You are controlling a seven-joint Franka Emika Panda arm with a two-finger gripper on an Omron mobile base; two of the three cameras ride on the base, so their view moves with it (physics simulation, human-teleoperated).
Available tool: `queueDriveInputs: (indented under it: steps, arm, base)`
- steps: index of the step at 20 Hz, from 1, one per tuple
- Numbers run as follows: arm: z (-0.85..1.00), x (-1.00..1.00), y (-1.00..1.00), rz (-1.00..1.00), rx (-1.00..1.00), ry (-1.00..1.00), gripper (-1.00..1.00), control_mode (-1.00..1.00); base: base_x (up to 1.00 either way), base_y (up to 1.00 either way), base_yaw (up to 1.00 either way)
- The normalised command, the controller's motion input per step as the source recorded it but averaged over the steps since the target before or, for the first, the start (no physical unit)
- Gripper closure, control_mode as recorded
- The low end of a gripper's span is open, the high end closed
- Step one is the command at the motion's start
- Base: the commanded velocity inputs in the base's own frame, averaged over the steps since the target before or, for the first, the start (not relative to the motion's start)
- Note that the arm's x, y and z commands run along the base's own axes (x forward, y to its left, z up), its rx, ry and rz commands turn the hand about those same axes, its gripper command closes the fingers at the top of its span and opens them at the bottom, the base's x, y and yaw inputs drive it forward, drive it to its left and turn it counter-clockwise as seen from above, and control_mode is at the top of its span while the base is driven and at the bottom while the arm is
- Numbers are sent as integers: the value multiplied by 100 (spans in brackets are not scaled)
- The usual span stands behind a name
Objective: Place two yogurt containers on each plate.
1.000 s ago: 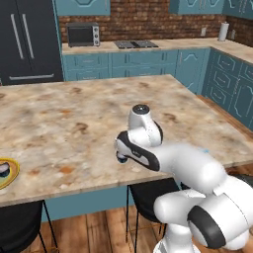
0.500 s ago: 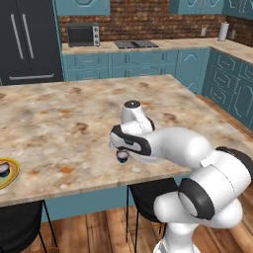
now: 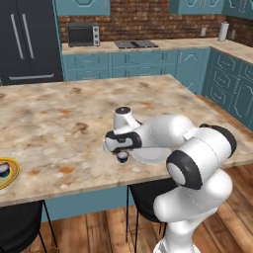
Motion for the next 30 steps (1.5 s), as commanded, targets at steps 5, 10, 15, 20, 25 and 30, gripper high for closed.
queueDriveInputs:
  steps: [5,10,15,20,25,30]
  arm:
    - [-40,36,-5,0,0,3,-100,-100]
    - [-31,-6,-5,0,0,5,-100,-100]
    - [-29,0,-4,-2,0,2,-100,-100]
    - [-8,0,0,0,0,0,100,-100]
    - [-1,0,0,0,-1,0,100,-100]
    - [84,-1,-31,-2,0,-3,100,-100]
  base:
    - [0,0,0]
    - [0,0,0]
    - [0,0,0]
    - [0,0,0]
    - [0,0,0]
    - [0,0,0]
